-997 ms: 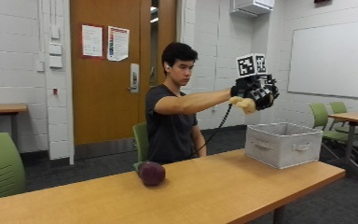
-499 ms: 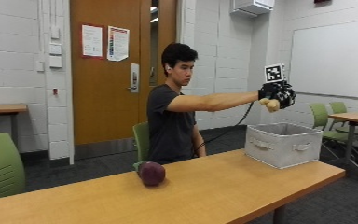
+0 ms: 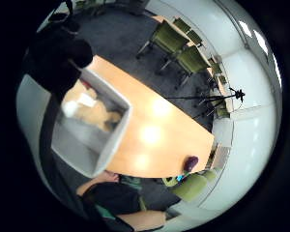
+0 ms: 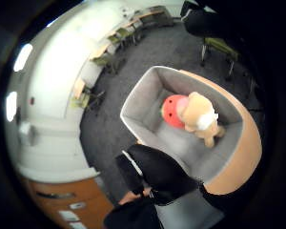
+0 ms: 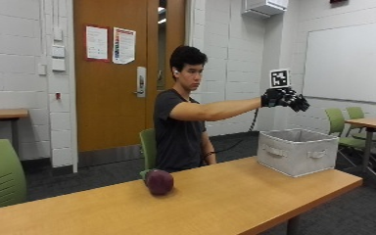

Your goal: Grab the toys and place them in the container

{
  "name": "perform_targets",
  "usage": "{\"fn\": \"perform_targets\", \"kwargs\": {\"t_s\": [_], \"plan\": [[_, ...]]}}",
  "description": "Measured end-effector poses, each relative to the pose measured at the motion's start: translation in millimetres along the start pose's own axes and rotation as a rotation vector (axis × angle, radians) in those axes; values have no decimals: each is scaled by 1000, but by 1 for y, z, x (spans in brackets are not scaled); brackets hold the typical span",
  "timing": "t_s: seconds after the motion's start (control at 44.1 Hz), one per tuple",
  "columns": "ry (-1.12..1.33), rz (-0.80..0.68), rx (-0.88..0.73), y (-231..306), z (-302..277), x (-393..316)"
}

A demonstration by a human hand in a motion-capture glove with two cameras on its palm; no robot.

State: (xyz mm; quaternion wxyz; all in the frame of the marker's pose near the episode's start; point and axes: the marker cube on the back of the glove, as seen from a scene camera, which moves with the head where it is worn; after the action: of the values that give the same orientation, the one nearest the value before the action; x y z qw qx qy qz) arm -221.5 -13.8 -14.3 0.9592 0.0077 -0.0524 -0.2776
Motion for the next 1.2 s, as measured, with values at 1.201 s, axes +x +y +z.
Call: {"fn": "perform_targets", "kwargs": {"t_s": [1.201], "plan": [[-16, 766, -198, 433, 145, 478]]}}
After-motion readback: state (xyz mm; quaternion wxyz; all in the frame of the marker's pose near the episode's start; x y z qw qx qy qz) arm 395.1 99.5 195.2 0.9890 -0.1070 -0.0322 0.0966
